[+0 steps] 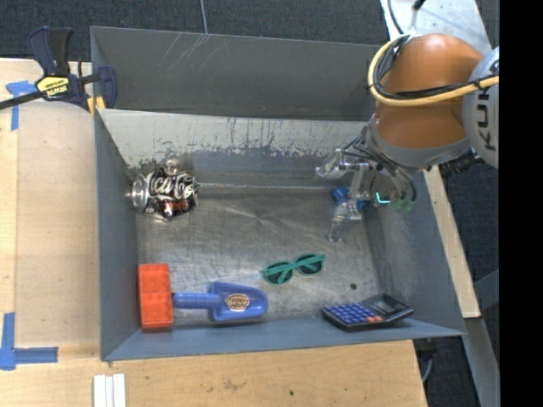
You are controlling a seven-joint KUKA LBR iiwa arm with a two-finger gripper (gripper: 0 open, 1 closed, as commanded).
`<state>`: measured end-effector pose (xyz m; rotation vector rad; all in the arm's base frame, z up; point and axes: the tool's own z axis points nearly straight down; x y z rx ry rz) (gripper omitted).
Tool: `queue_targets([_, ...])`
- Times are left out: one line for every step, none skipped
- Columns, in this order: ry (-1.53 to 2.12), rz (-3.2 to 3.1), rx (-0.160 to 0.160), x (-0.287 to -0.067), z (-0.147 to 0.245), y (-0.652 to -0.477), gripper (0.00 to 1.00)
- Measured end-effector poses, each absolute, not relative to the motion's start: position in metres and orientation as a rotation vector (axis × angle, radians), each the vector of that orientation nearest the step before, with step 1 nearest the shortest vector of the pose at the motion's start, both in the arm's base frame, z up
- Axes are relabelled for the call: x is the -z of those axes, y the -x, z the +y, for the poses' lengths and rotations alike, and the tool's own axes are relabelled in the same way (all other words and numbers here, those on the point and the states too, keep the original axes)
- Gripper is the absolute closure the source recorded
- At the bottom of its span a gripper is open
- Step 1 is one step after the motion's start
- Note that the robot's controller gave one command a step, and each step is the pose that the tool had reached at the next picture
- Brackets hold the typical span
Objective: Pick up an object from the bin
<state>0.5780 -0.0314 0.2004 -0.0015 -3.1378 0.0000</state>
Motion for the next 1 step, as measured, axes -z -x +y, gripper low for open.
queue_targets([0.0, -3.146, -0.001, -0.2045, -0.0313, -0.5797, 0.0])
